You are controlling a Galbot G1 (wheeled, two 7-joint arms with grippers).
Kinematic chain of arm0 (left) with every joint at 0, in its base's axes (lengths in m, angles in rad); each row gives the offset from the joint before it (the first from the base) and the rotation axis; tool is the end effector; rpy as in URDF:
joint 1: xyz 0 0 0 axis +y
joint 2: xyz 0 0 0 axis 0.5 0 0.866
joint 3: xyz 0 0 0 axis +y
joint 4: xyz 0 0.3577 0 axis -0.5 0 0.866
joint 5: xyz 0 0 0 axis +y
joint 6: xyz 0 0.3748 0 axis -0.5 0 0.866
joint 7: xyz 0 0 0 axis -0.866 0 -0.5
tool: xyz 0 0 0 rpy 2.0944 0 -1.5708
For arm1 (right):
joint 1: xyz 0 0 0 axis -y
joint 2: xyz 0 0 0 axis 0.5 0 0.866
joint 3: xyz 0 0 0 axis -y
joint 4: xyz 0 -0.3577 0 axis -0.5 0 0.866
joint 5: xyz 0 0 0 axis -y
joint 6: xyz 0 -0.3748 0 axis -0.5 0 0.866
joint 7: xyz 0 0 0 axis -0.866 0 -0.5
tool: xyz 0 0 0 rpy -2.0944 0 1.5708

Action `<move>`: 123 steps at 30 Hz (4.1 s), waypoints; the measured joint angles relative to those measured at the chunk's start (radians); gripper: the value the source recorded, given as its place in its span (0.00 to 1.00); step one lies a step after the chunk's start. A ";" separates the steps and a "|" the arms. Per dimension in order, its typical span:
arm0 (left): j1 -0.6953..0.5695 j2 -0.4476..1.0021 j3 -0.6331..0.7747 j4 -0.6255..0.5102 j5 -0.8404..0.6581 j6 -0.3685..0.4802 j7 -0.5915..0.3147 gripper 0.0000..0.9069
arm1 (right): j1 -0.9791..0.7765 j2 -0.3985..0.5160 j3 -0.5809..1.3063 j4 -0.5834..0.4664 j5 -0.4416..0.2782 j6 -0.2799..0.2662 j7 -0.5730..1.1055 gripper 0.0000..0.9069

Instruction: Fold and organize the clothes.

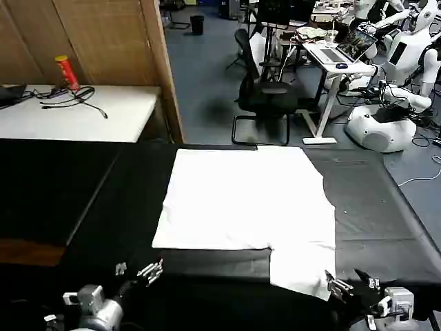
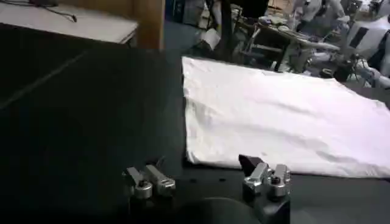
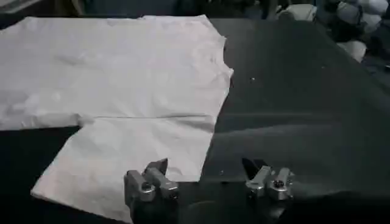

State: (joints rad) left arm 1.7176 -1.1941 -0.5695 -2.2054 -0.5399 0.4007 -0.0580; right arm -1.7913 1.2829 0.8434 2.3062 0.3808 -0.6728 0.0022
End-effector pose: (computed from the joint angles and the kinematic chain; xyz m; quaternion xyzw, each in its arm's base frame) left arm 0.1611 0.0627 -0.2821 -0.0800 -0.9650 0.0787 0.2369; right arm 0.1419 -0.1140 -0.2354 -0.0244 -0.9507 0.0156 0.3089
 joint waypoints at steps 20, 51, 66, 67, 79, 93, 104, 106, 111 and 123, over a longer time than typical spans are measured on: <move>-0.120 -0.027 0.022 0.127 -0.005 0.016 -0.015 0.05 | 0.047 0.019 -0.071 -0.066 -0.041 0.001 0.015 0.56; 0.148 -0.001 -0.087 -0.085 -0.001 0.014 -0.059 0.00 | -0.115 0.047 -0.082 0.145 0.033 -0.013 0.128 0.00; -0.024 -0.082 -0.039 -0.026 0.133 -0.047 -0.049 0.00 | 0.213 -0.016 -0.099 -0.088 0.144 0.215 0.051 0.00; -0.046 -0.083 -0.034 -0.018 0.132 -0.047 -0.048 0.00 | 0.240 -0.020 -0.107 -0.113 0.145 0.222 0.051 0.00; -0.245 -0.043 0.014 0.111 0.129 -0.079 -0.022 0.00 | 0.519 -0.039 -0.214 -0.398 0.099 0.254 0.044 0.00; -0.371 -0.023 0.045 0.292 0.132 -0.094 -0.024 0.97 | 0.622 -0.024 -0.279 -0.563 0.087 0.314 -0.027 0.97; -0.386 -0.028 0.045 0.309 0.150 -0.089 -0.020 0.97 | 0.516 -0.077 -0.229 -0.407 0.040 0.266 -0.046 0.97; -0.377 -0.022 0.039 0.302 0.155 -0.075 -0.020 0.97 | 0.475 -0.092 -0.211 -0.365 0.033 0.248 -0.038 0.97; -0.341 -0.002 0.030 0.269 0.109 -0.025 -0.015 0.97 | 0.372 -0.111 -0.176 -0.293 0.038 0.195 -0.021 0.97; -0.270 0.024 0.012 0.227 0.033 0.015 -0.015 0.70 | 0.271 -0.089 -0.147 -0.277 0.062 0.172 -0.010 0.48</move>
State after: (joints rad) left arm 1.4477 -1.1699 -0.5575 -1.9785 -0.5064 0.4154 -0.0730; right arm -1.5199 1.1935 0.6968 2.0290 0.4424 -0.5003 -0.0077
